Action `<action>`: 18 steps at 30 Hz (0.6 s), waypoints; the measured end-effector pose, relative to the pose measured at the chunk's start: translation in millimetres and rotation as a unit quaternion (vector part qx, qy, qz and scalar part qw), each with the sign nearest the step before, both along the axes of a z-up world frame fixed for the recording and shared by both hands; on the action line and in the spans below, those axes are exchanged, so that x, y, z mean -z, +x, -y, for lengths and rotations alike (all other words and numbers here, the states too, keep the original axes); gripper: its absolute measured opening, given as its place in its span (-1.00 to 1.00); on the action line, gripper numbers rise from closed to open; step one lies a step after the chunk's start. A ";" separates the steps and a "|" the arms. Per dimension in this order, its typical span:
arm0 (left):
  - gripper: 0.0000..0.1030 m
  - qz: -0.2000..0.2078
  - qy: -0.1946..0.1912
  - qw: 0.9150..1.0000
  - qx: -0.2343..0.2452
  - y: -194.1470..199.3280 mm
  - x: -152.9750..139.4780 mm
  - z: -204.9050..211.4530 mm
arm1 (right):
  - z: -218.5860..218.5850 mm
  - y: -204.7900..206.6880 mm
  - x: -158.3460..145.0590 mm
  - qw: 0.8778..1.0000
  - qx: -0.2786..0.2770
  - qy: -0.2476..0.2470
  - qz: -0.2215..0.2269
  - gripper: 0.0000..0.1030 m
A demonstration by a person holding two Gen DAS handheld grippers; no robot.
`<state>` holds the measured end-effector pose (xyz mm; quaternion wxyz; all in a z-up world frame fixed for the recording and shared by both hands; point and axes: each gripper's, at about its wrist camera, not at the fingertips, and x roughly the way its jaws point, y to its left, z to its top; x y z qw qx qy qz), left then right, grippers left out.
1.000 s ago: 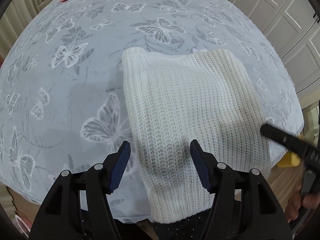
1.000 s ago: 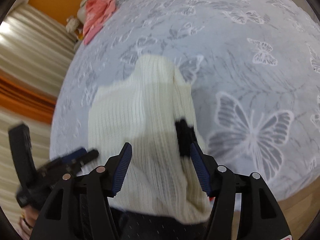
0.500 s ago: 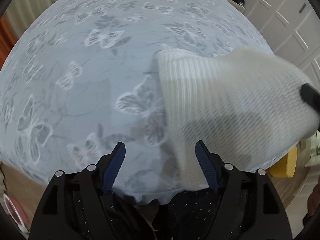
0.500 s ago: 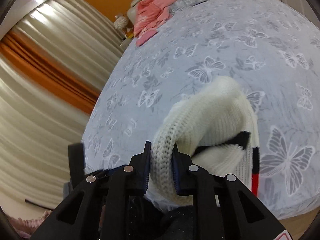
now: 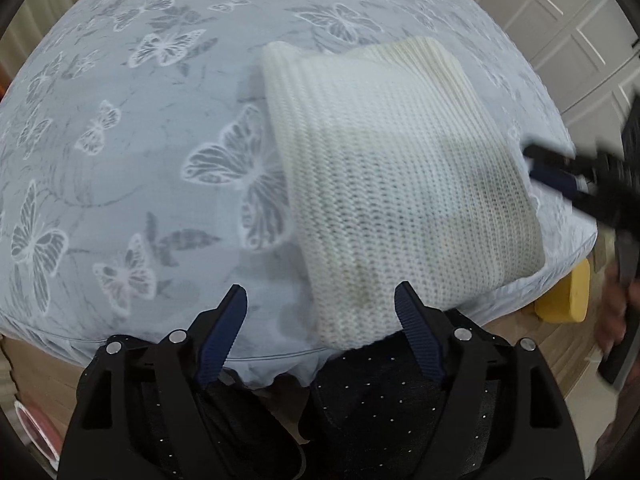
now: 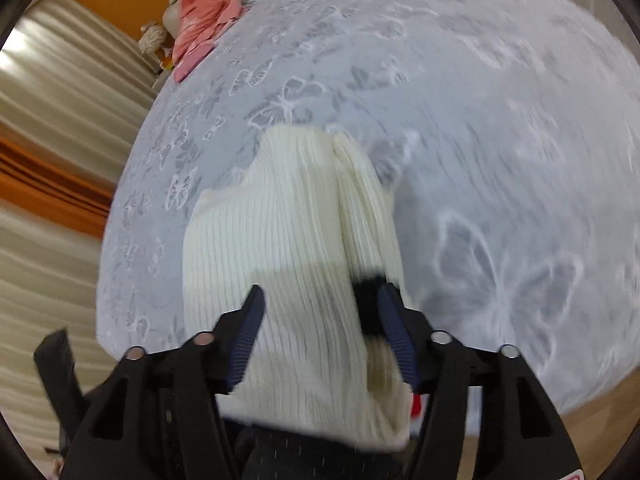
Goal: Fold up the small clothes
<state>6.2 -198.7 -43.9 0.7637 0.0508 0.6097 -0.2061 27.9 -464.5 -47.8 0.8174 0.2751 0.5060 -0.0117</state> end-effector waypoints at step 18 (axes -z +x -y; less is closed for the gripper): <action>0.54 0.001 0.008 1.000 -0.001 14.8 2.7 9.4 | 17.0 -12.7 25.4 1.000 0.025 -0.007 -0.018 0.08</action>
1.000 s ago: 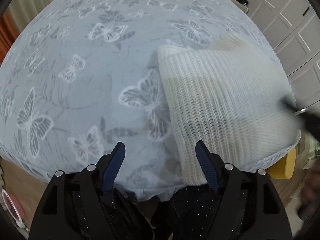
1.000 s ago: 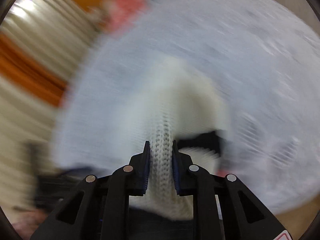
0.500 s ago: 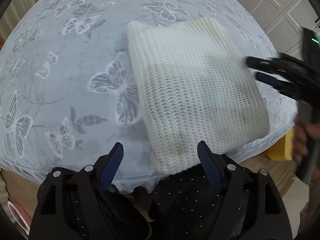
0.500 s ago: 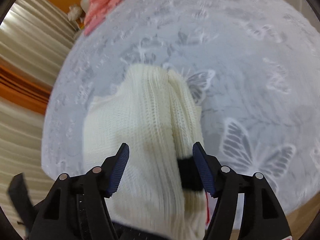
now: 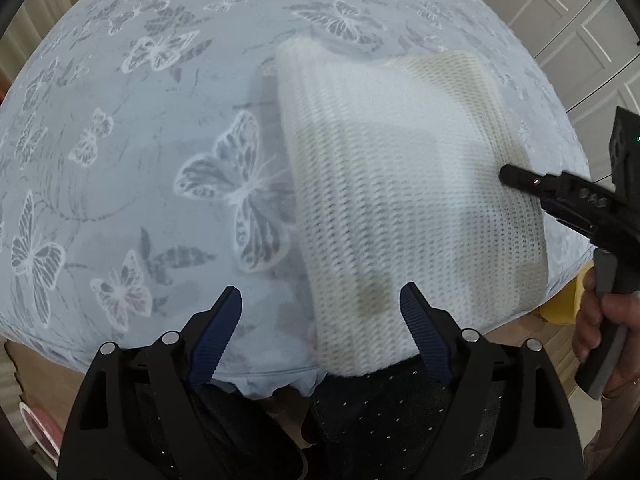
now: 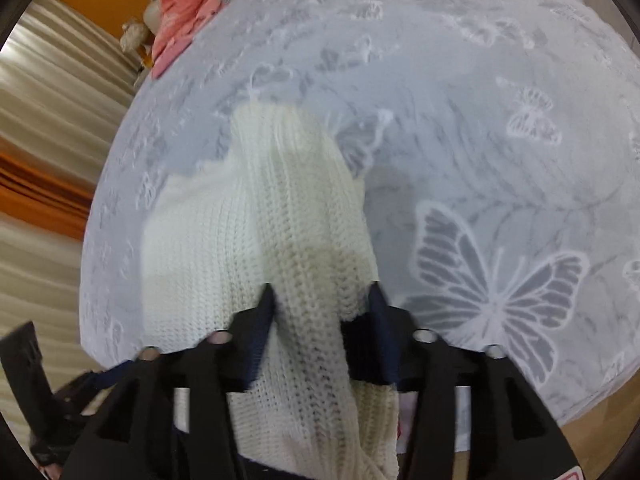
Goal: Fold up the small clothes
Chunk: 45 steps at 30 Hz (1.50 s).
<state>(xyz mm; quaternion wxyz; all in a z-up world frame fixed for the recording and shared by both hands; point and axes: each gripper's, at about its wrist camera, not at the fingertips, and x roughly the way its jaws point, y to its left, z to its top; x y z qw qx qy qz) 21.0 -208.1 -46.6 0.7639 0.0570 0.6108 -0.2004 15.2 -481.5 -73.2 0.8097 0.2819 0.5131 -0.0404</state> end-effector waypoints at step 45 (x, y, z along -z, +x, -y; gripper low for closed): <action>0.67 0.007 -0.025 0.999 -0.021 42.4 6.7 30.0 | -2.4 10.5 41.1 0.999 0.003 0.022 -0.045 0.58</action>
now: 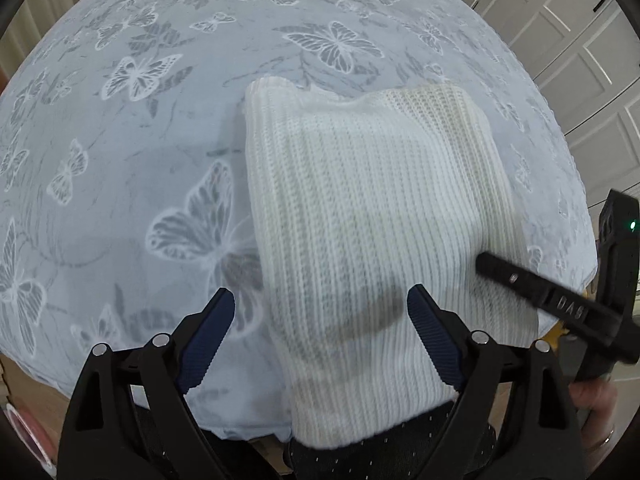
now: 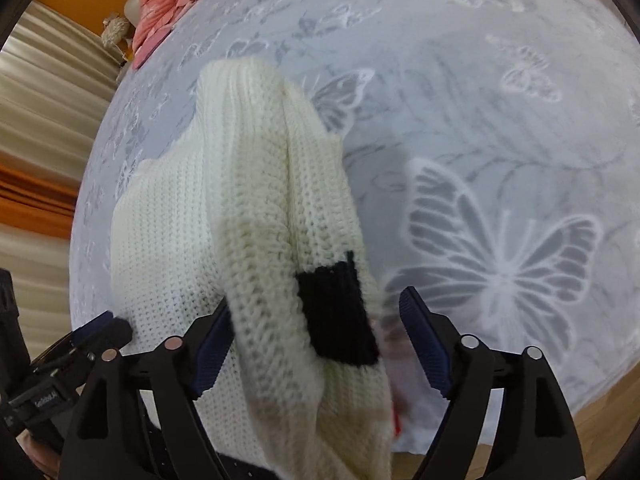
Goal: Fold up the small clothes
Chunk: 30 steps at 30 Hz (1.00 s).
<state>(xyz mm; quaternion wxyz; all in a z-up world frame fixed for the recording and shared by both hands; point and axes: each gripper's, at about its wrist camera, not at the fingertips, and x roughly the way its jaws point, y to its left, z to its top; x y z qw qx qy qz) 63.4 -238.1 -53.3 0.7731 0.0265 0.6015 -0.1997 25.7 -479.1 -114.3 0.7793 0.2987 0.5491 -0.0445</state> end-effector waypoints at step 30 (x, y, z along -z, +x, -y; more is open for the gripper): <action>-0.12 -0.061 -0.179 0.981 0.034 -4.3 -59.1 -25.2 | -38.8 -43.8 -109.5 0.992 0.010 0.032 0.123 -0.19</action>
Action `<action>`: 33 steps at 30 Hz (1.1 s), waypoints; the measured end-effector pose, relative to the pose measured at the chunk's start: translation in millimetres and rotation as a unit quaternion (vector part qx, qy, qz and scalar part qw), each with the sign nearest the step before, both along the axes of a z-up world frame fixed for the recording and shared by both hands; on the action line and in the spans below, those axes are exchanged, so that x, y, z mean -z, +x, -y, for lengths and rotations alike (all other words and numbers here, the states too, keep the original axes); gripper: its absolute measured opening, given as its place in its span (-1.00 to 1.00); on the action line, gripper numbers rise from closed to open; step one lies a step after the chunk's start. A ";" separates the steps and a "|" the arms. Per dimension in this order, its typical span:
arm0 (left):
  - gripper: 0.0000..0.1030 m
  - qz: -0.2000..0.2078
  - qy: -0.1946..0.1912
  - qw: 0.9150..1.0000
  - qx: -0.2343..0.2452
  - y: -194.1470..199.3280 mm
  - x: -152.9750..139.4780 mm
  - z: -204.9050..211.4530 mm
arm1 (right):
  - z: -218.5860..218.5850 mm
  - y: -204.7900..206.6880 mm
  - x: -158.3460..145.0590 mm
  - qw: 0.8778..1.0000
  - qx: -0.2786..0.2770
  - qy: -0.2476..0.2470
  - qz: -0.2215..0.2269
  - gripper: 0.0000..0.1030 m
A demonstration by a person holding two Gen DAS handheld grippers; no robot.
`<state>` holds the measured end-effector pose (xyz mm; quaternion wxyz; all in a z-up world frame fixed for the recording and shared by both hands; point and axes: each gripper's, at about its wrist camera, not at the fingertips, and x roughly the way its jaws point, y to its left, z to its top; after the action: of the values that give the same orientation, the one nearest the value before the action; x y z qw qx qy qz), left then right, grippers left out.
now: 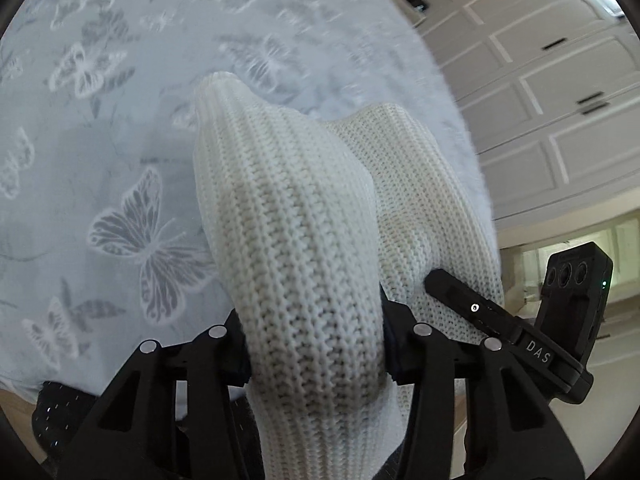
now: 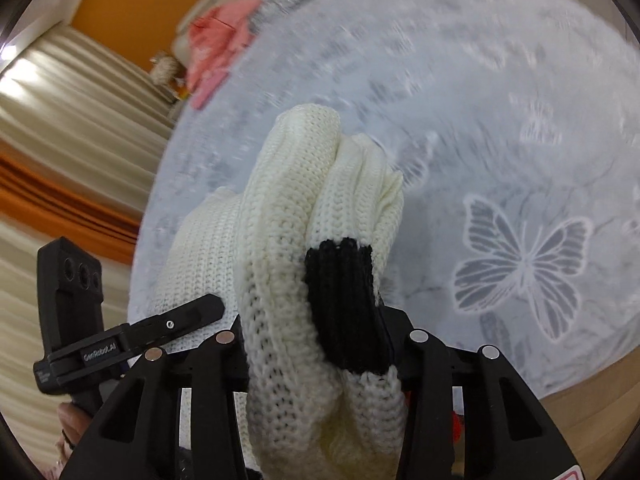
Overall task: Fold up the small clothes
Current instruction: 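Lift the folded sweater off the bed with both grippers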
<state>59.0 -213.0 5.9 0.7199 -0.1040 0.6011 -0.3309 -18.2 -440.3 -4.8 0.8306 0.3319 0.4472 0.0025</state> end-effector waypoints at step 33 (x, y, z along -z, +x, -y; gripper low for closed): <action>-0.05 0.292 0.004 0.956 0.004 -73.6 -251.4 -126.8 | -144.4 -65.8 -218.8 0.963 -0.060 -0.094 0.244 -0.17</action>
<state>-14.6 -86.1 257.3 0.8632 0.0026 0.3665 -0.3473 -84.0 -295.9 213.9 0.9404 0.2143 0.2482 0.0907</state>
